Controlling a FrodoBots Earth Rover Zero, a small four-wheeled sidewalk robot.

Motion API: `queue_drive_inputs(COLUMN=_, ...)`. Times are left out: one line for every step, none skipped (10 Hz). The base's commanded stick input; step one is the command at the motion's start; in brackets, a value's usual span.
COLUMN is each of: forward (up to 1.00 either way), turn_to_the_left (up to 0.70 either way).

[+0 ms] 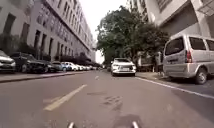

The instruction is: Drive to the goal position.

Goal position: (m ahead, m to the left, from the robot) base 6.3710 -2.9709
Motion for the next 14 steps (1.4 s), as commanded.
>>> queue_drive_inputs(forward=0.7, turn_to_the_left=0.0)
queue_drive_inputs(forward=0.7, turn_to_the_left=0.0)
queue_drive_inputs(forward=0.7, turn_to_the_left=0.0)
queue_drive_inputs(forward=0.7, turn_to_the_left=0.0)
queue_drive_inputs(forward=0.7, turn_to_the_left=0.0)
queue_drive_inputs(forward=0.7, turn_to_the_left=0.0)
queue_drive_inputs(forward=0.7, turn_to_the_left=0.0)
queue_drive_inputs(forward=0.7, turn_to_the_left=0.0)
queue_drive_inputs(forward=0.7, turn_to_the_left=0.0)
queue_drive_inputs(forward=0.7, turn_to_the_left=0.0)
queue_drive_inputs(forward=0.7, turn_to_the_left=0.0)
queue_drive_inputs(forward=0.7, turn_to_the_left=0.06)
queue_drive_inputs(forward=0.7, turn_to_the_left=0.12)
queue_drive_inputs(forward=0.7, turn_to_the_left=0.14)
